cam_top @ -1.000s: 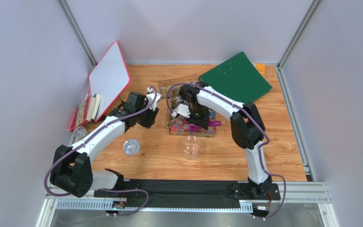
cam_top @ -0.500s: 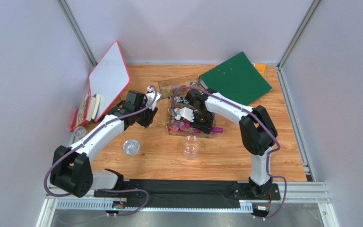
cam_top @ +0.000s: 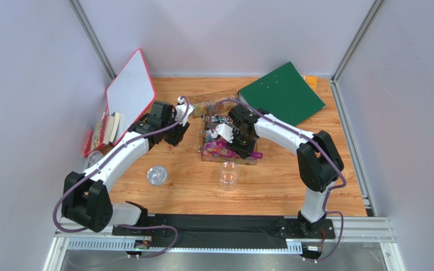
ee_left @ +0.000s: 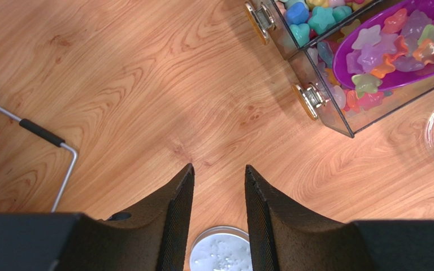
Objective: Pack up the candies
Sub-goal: Scoop the fake candies from the storage box, then place the fake candies in the packing bottle.
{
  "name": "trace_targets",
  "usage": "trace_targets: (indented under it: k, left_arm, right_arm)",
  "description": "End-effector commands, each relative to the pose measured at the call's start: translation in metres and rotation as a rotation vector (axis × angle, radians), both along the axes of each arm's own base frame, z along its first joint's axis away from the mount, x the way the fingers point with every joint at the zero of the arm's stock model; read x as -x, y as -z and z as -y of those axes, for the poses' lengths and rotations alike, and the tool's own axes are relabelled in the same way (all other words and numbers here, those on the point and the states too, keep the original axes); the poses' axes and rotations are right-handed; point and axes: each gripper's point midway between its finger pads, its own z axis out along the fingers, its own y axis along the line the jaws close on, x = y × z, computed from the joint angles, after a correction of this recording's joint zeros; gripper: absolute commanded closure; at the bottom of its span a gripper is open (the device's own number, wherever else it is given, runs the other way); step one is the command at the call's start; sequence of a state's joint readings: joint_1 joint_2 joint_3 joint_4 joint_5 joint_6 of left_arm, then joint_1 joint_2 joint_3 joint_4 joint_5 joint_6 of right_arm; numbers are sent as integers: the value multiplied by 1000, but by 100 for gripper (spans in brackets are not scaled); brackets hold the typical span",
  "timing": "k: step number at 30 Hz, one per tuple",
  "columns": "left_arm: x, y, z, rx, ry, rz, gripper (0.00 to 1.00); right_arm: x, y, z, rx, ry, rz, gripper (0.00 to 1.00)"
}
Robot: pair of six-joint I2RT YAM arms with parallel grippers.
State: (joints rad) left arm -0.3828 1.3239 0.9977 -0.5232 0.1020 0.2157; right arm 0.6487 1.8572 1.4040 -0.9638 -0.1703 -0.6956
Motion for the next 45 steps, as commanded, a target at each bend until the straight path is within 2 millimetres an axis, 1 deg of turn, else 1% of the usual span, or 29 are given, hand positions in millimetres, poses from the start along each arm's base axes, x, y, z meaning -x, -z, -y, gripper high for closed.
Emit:
trace_targets:
  k: [1,7,8,9,11,12,14,15,16,17,18,19,20,22,25,27,28,30,31,32,33,34,36,37,38,40,41,43,45]
  left_arm:
    - [-11,-17,-2,-17,3,34,55]
    - [-16,-23,-3,-36,15,43,54]
    - [-16,-25,-2,-36,19,49,54]
    - [-17,-27,-2,-33,25,55,53]
    - [-20,-35,-1,-32,33,80,51]
    - [-22,-37,-1,-32,30,92,50]
    - [-26,-44,-1,-30,21,117,45]
    - [-27,-45,1,-23,26,118,43]
    - [-28,-46,4,-14,40,120,41]
    - [-29,-43,6,-6,42,117,40]
    - [-31,-43,6,-4,30,115,40]
    - [-32,-41,7,1,27,111,33]
    - [-33,-38,8,8,13,99,18]
    - [-35,-37,9,19,-1,93,1]
    - [-34,-37,13,45,-12,74,0]
    - [-34,-35,13,66,-51,54,0]
    - [-32,-29,13,65,-70,24,0]
    - [-32,-29,14,68,-84,-9,0]
    - [-30,-23,15,53,-83,-61,0]
    - [-27,-22,17,54,-77,-98,0]
    - [-20,-18,20,50,-9,-134,0]
    - [-14,-20,27,93,34,-140,0]
    - [-11,-26,33,150,40,-118,0]
    - [-10,-28,35,160,55,-113,0]
    - [-10,-28,36,167,55,-120,0]
    - [-14,-22,32,140,22,-139,0]
    - [-16,-20,30,131,3,-141,0]
    - [-23,-17,24,110,-54,-132,0]
    - [-27,-22,24,117,-56,-105,0]
  right_arm:
    - [-8,-19,-12,-130,29,82,100]
    - [-9,-33,-5,-193,42,159,100]
    - [-13,-41,-7,-216,34,197,100]
    - [-16,-55,-5,-241,30,242,100]
    - [-19,-69,-3,-268,16,289,100]
    - [-20,-80,1,-277,16,321,100]
    - [-12,-82,13,-234,-35,323,100]
    - [-10,-89,19,-220,-53,347,100]
    - [-2,-87,27,-192,-69,331,100]
    - [1,-94,33,-181,-103,353,100]
    - [7,-92,38,-160,-123,347,100]
    - [17,-90,46,-133,-136,318,100]
    - [21,-95,51,-123,-162,332,100]
    - [33,-95,63,-91,-189,314,100]
    - [46,-101,76,-51,-226,302,100]
    - [49,-105,85,-13,-252,302,100]
    - [54,-106,90,11,-266,286,100]
    - [58,-110,97,47,-309,289,100]
    - [63,-112,102,69,-330,275,100]
    - [65,-113,106,92,-354,275,100]
    - [68,-114,109,112,-379,268,100]
    - [71,-114,113,139,-419,257,100]
    - [72,-117,114,160,-462,263,100]
    - [70,-119,120,204,-477,269,100]
    - [67,-121,119,229,-490,273,100]
    - [65,-122,118,250,-497,255,100]
    - [61,-129,115,262,-502,271,100]
    - [61,-128,114,285,-513,248,100]
    - [58,-134,113,329,-523,251,100]
